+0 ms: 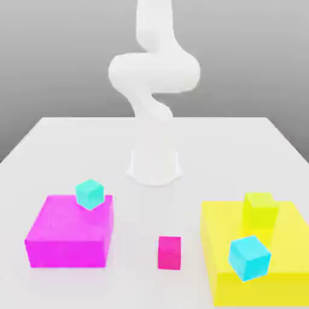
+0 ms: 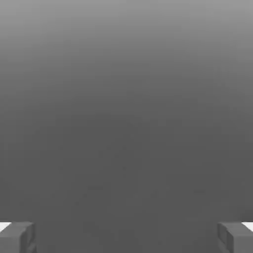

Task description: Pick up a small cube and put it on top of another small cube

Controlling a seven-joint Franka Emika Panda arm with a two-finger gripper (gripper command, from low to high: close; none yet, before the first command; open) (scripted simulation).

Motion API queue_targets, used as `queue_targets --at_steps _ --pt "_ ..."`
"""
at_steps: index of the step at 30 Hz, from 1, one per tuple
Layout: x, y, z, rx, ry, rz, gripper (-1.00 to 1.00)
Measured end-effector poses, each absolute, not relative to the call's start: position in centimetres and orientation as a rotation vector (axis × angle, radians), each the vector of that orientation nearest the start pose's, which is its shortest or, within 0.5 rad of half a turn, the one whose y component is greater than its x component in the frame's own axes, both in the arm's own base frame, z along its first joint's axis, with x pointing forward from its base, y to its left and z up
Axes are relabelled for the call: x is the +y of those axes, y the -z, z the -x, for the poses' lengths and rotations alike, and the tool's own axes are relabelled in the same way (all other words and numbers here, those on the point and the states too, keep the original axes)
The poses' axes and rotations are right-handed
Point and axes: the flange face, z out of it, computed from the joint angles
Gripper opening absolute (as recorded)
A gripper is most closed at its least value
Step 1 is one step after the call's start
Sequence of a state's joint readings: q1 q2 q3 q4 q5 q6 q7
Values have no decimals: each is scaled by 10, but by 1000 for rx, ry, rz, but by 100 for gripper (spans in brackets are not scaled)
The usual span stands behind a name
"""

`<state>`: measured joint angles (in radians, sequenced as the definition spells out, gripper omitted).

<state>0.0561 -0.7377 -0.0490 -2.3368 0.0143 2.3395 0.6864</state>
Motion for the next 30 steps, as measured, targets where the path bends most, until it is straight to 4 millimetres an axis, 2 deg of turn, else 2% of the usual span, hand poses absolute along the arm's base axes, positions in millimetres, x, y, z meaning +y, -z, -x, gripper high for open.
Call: queue_targets --at_steps 3,7,10,14,21,26,30 --pt "-3 -625 -400 734 862 2633 0" --pt "3 -558 -427 508 744 2747 0" --pt "10 -507 -440 331 656 2817 0" --pt "22 -440 -448 87 540 2892 0" --pt "38 -328 -435 -359 335 2968 0" --pt "42 -260 -411 -690 186 2981 0" --pt "39 -215 -386 -964 63 2963 0"
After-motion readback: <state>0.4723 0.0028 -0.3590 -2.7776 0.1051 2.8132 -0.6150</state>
